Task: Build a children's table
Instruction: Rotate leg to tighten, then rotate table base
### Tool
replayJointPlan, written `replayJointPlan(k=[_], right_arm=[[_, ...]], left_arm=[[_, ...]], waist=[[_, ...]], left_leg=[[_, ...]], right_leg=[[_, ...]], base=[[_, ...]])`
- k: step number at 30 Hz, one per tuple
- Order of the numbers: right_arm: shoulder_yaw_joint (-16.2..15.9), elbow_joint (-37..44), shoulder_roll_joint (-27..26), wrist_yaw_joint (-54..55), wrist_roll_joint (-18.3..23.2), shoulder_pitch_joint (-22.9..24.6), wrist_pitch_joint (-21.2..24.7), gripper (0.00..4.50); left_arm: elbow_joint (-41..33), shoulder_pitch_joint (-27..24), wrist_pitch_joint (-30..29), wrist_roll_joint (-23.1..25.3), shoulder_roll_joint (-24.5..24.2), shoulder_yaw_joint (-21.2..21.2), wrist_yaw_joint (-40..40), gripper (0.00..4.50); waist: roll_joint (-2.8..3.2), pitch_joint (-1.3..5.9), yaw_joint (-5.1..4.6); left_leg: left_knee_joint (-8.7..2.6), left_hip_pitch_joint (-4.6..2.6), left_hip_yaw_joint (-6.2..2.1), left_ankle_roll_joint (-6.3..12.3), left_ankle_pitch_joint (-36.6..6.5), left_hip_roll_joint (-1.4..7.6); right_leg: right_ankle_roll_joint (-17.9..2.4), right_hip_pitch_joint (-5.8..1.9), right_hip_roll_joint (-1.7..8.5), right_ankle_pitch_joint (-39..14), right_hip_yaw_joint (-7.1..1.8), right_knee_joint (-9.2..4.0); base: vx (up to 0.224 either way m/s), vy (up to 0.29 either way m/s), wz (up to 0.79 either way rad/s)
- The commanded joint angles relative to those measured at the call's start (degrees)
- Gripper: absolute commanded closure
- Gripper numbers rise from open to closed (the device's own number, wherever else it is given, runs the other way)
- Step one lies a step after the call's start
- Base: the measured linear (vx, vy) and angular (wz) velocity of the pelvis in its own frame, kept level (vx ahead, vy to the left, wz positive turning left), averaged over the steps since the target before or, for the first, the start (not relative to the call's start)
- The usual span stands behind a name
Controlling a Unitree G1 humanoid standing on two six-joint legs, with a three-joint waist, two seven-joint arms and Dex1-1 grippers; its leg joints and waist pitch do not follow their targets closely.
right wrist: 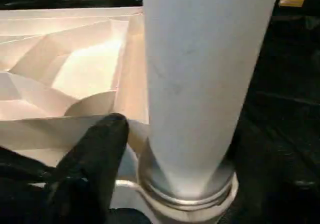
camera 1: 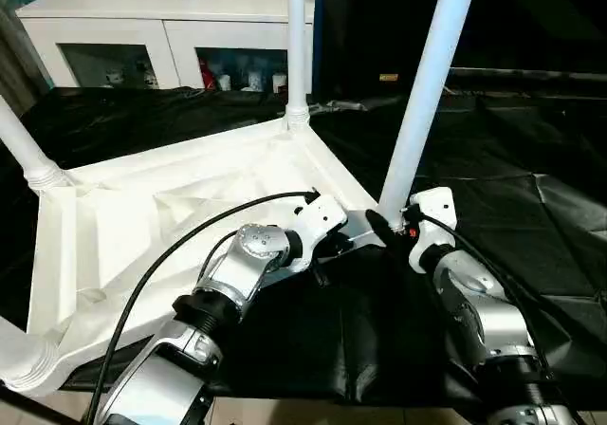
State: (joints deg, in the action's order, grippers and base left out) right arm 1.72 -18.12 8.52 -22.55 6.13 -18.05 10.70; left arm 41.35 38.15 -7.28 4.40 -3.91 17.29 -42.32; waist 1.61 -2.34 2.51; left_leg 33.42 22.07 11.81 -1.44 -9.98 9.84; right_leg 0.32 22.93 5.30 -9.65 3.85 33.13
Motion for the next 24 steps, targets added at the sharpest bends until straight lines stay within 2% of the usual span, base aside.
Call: replayJointPlan(k=[1,2,3,4,5,6,7,8,9,10,11,12,13,14,15,16,17,18,19,20,21,22,23,24], right_arm=[[-0.35,3.95,1.47,-3.64,1.92,1.45,0.83,0.95],[0.22,5.87,3.37,-5.74,2.63,2.57,0.98,0.95],[0.57,7.65,5.3,-7.93,3.23,3.69,1.17,0.95],[0.69,9.07,7.07,-10.39,4.01,4.68,1.42,0.95],[0.69,9.07,7.07,-10.39,4.01,4.68,1.42,0.95],[0.73,9.71,7.85,-11.63,4.48,5.15,1.54,0.95],[0.74,11.87,10.94,-16.1,5.92,6.61,2.04,0.95],[0.76,13.3,13.0,-19.1,6.93,7.61,2.4,0.95],[0.84,14.28,14.41,-21.6,8.08,8.25,2.84,0.95],[0.86,15.11,15.82,-24.22,9.31,8.76,3.42,0.95],[0.86,15.45,16.38,-25.23,9.8,8.95,3.67,0.95],[0.8,16.06,17.55,-27.1,10.7,9.32,4.09,0.95],[0.82,16.62,18.83,-29.66,12.23,9.4,5.1,0.95],[0.88,17.52,20.6,-32.88,14.72,9.48,6.83,0.95],[0.88,17.52,20.6,-32.88,14.72,9.48,6.83,0.95],[0.99,17.82,20.93,-34.32,16.4,9.19,8.53,0.95],[0.51,17.2,20.71,-35.3,17.08,8.26,9.28,1.22],[0.28,16.9,20.59,-35.69,17.32,7.85,9.55,1.22],[-0.16,16.21,20.07,-35.58,17.2,7.21,9.56,1.29],[-1.47,14.32,18.41,-34.96,16.43,5.56,9.01,1.29],[-1.71,13.95,18.02,-34.83,16.29,5.24,8.92,1.59],[-3.0,11.78,15.44,-33.76,15.48,3.28,8.47,1.59],[-3.64,10.44,13.94,-32.91,14.95,2.15,8.22,1.72],[-4.44,8.98,12.33,-32.35,14.5,0.99,7.74,1.72]], left_arm=[[-4.86,-0.31,4.12,-3.93,0.78,-2.95,-0.99,3.93],[-6.74,-1.1,3.73,-4.59,0.14,-3.43,-1.6,3.93],[-8.52,-1.87,3.91,-4.82,-0.66,-3.69,-1.77,3.93],[-9.86,-2.53,4.01,-5.08,-1.16,-3.86,-2.0,3.77],[-9.86,-2.53,4.01,-5.08,-1.16,-3.86,-2.0,3.6],[-11.22,-3.16,3.4,-5.79,-1.46,-4.22,-2.59,3.5],[-15.21,-5.03,2.12,-6.92,-3.16,-4.96,-3.78,3.51],[-18.28,-6.49,0.85,-7.71,-4.41,-5.45,-4.64,3.45],[-20.55,-7.56,-0.31,-8.18,-5.36,-5.86,-5.04,3.32],[-23.08,-8.78,-1.98,-8.7,-6.49,-6.37,-5.51,3.32],[-24.05,-9.26,-2.63,-8.88,-6.94,-6.57,-5.68,3.11],[-26.49,-10.58,-4.09,-9.35,-8.19,-6.82,-6.53,3.11],[-30.36,-12.88,-6.75,-9.96,-10.59,-7.17,-7.96,3.07],[-35.89,-16.23,-10.15,-11.04,-14.06,-7.57,-9.48,3.02],[-35.89,-16.23,-10.15,-11.04,-14.06,-7.57,-9.48,2.93],[-38.94,-18.08,-12.56,-12.02,-15.85,-8.3,-9.85,2.81],[-42.89,-20.78,-15.32,-13.36,-18.32,-9.48,-10.67,2.7],[-44.59,-21.94,-16.53,-13.93,-19.38,-10.0,-11.04,2.7],[-46.12,-23.06,-17.69,-14.44,-20.29,-10.72,-11.18,2.6],[-49.41,-25.6,-20.1,-15.63,-22.32,-12.56,-11.5,2.6],[-49.91,-25.97,-20.62,-15.91,-22.63,-12.87,-11.53,2.36],[-52.63,-28.05,-23.66,-17.54,-24.56,-14.27,-12.16,2.36],[-54.25,-29.13,-25.73,-18.44,-25.83,-14.43,-12.88,2.26],[-55.89,-30.32,-27.71,-19.38,-27.32,-14.31,-13.97,2.26]], waist=[[-1.31,2.91,0.39],[-0.97,3.19,0.71],[-0.93,3.25,0.87],[-1.04,3.27,1.18],[-1.16,3.28,1.21],[-1.16,3.38,1.04],[-1.34,3.39,0.98],[-1.79,3.48,1.25],[-1.61,3.43,1.45],[-1.47,3.54,1.34],[-1.48,3.71,1.37],[-2.15,3.53,1.25],[-2.53,3.5,1.36],[-1.88,3.4,1.67],[-1.85,3.31,1.56],[-1.65,2.91,1.39],[-2.46,2.84,1.5],[-1.96,2.61,1.51],[-1.82,2.42,1.4],[-2.16,2.51,1.41],[-2.78,2.42,1.2],[-2.84,2.22,1.14],[-2.47,2.05,0.9],[-2.77,1.84,0.71]], left_leg=[[-4.2,-1.36,-2.05,2.12,-18.4,3.18],[-4.28,-1.14,-2.14,2.18,-17.6,3.49],[-4.34,-1.03,-2.2,2.32,-16.96,3.66],[-4.29,-1.09,-2.08,2.77,-15.96,3.86],[-4.24,-0.85,-2.01,3.34,-15.22,3.73],[-4.17,-0.64,-1.95,3.88,-13.86,3.52],[-4.08,-0.37,-2.01,4.23,-13.1,3.46],[-3.99,-0.31,-2.1,5.18,-12.09,3.8],[-3.78,-0.6,-1.93,5.65,-11.72,3.86],[-3.57,-0.53,-1.85,6.46,-10.22,3.72],[-3.32,-0.59,-1.75,7.21,-8.81,3.68],[-3.31,-0.58,-1.56,7.78,-8.6,3.53],[-3.35,-0.51,-1.64,7.87,-8.71,3.61],[-3.48,-0.67,-1.86,7.5,-9.05,3.99],[-3.61,-0.68,-1.89,7.4,-9.27,4.1],[-3.74,-1.0,-1.64,6.91,-11.02,3.93],[-3.8,-1.16,-1.72,5.85,-12.84,3.92],[-4.21,-1.11,-1.95,4.38,-14.26,4.1],[-4.29,-1.2,-1.91,3.68,-15.34,4.03],[-4.23,-1.79,-1.95,2.1,-16.97,4.04],[-4.42,-1.63,-1.91,1.72,-17.28,4.06],[-4.65,-1.43,-2.1,0.82,-18.38,3.95],[-4.78,-1.63,-2.2,-0.33,-19.91,3.85],[-4.88,-1.77,-2.32,-1.44,-22.27,3.78]], right_leg=[[-7.96,-1.7,3.95,-26.33,-2.31,-5.54],[-8.42,-2.01,4.06,-24.51,-2.34,-5.26],[-8.66,-2.09,3.95,-22.65,-2.32,-4.98],[-9.44,-2.01,3.71,-18.68,-2.4,-4.55],[-10.34,-2.26,3.58,-15.77,-2.39,-4.06],[-10.98,-2.42,3.59,-13.85,-2.28,-3.77],[-11.06,-2.67,3.68,-13.29,-2.24,-3.66],[-11.48,-3.1,3.96,-11.86,-2.25,-3.31],[-11.85,-2.73,3.91,-11.21,-2.38,-3.29],[-12.79,-2.75,3.74,-9.24,-2.39,-3.05],[-13.46,-2.82,3.66,-7.01,-2.37,-2.69],[-13.87,-2.6,3.5,-7.16,-2.25,-2.85],[-13.95,-2.78,3.72,-7.88,-2.24,-2.75],[-14.25,-2.84,4.04,-9.28,-2.27,-2.62],[-14.13,-2.82,3.92,-9.86,-2.29,-2.68],[-13.48,-2.09,3.36,-12.85,-2.29,-3.27],[-12.99,-2.15,3.54,-15.91,-2.3,-3.32],[-12.44,-2.09,3.75,-18.9,-2.39,-3.46],[-11.92,-1.76,3.45,-20.47,-2.41,-3.68],[-11.53,-1.41,3.44,-21.83,-2.42,-3.62],[-11.49,-1.43,3.41,-22.0,-2.44,-3.71],[-10.72,-1.45,3.41,-23.84,-2.39,-3.71],[-10.79,-1.01,3.48,-25.09,-2.47,-3.77],[-9.82,-0.8,3.43,-27.73,-2.44,-4.03]], base=[[0.0,0.0,0.0],[0.0,0.0,0.0],[0.0,0.0,0.0],[0.0,0.0,0.0],[0.0,0.0,0.0],[0.0,0.0,0.0],[0.0,0.0,0.0],[0.054,0.003,-0.04],[0.054,0.003,-0.04],[0.055,-0.007,0.01],[0.0,0.0,0.0],[0.0,0.0,0.0],[0.0,0.0,0.0],[0.0,0.0,0.0],[0.0,0.0,0.0],[0.0,0.0,0.0],[0.0,0.0,0.0],[0.0,0.0,0.0],[0.0,0.0,0.0],[0.0,0.0,0.0],[0.0,0.0,0.0],[0.0,0.0,0.0],[0.0,0.0,0.0],[0.0,0.0,0.0]])
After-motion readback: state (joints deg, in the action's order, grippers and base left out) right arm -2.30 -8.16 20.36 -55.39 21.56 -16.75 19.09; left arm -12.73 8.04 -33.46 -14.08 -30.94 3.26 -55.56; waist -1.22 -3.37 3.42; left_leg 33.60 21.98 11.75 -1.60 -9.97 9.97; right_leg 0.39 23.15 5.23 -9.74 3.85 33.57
